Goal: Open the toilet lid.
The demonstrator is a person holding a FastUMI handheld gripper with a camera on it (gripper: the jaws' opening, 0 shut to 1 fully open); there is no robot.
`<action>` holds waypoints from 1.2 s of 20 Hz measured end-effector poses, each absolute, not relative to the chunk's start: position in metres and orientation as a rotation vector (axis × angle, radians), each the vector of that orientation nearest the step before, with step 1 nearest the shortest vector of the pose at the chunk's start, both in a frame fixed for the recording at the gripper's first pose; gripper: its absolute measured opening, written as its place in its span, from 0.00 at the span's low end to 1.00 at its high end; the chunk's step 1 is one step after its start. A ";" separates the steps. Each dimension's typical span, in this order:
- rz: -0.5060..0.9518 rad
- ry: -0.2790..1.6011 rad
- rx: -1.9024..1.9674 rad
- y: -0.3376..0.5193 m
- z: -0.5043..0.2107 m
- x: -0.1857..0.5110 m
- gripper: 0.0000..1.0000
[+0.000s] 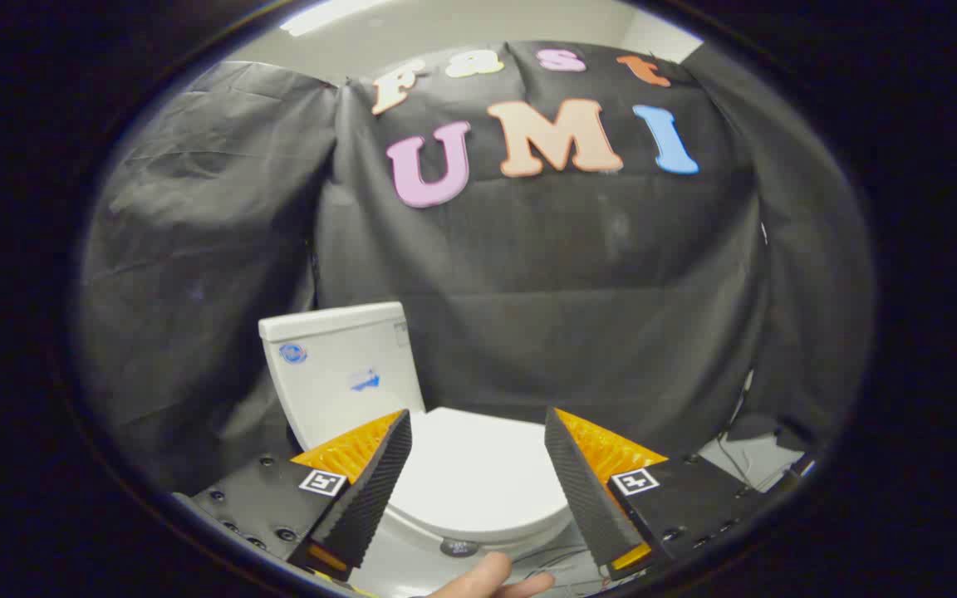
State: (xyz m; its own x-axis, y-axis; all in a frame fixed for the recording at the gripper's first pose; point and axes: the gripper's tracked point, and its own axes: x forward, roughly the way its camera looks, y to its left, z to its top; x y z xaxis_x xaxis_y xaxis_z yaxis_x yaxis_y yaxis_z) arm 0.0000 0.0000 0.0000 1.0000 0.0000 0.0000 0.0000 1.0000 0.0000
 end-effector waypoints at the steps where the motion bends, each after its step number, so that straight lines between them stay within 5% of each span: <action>1: -0.018 0.019 0.002 -0.005 -0.010 -0.001 0.99; 24: -0.080 0.109 0.182 0.009 -0.068 0.006 0.99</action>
